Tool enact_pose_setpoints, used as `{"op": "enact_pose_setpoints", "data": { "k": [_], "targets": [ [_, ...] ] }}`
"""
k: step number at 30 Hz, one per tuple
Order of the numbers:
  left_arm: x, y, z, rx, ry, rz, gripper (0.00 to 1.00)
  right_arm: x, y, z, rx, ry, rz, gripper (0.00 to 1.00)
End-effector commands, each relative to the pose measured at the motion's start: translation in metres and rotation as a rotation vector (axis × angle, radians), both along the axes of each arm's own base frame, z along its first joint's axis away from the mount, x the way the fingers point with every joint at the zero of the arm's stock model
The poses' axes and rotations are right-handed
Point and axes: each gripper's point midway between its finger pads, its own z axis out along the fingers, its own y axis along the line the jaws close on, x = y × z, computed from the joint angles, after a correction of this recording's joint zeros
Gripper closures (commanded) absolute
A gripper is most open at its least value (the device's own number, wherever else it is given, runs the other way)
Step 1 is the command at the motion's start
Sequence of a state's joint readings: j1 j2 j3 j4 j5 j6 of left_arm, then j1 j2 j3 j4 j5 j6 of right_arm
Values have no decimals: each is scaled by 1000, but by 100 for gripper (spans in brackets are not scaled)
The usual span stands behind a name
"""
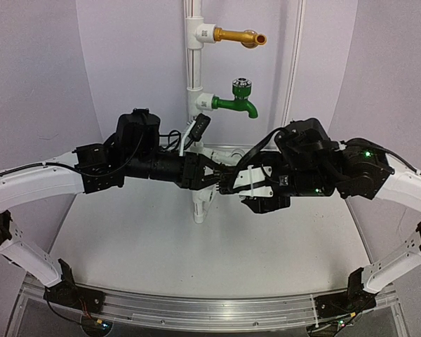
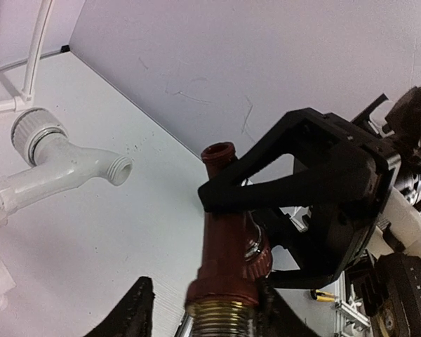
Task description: Install the water faucets
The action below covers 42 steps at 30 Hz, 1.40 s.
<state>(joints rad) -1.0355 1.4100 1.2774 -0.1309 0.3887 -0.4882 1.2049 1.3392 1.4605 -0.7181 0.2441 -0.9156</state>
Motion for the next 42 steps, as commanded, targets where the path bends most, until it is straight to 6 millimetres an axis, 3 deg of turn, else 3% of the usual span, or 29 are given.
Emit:
{"op": "enact_pose_setpoints", "data": {
  "k": [1, 6, 9, 12, 14, 18, 22, 26, 30, 37, 40, 42],
  "targets": [
    [-3, -5, 37, -96, -46, -17, 61, 4, 4, 27, 69, -56, -12, 53],
    [-7, -3, 44, -130, -55, -34, 78, 4, 2, 24, 62, -60, -14, 50],
    [-10, -2, 45, -141, -63, -48, 95, 4, 2, 25, 79, -54, -23, 32],
    [-7, 4, 42, -135, -85, -14, 100, 1, 0, 28, 138, -7, -45, 8],
    [-3, 10, 41, -129, -118, 20, 100, -1, -5, 31, 184, 34, -55, 2],
    [-16, 17, 35, -115, -202, -43, 100, 0, -24, 49, 334, 155, -71, 2],
    [-36, 17, 32, -130, -286, -168, 100, -24, -39, 70, 500, 342, 13, 2],
    [-57, 20, 32, -150, -356, -294, 100, -47, -43, 60, 571, 588, 57, 2],
    [-64, 25, 39, -167, -420, -326, 100, -64, -48, 53, 594, 736, 94, 2],
    [-66, 26, 44, -182, -523, -312, 100, -81, -33, 56, 658, 954, 175, 2],
    [-65, 25, 46, -196, -567, -290, 100, -72, -22, 59, 715, 988, 159, 3],
    [-66, 24, 48, -210, -585, -282, 100, -69, -15, 66, 747, 1002, 173, 10]
  ]
}}
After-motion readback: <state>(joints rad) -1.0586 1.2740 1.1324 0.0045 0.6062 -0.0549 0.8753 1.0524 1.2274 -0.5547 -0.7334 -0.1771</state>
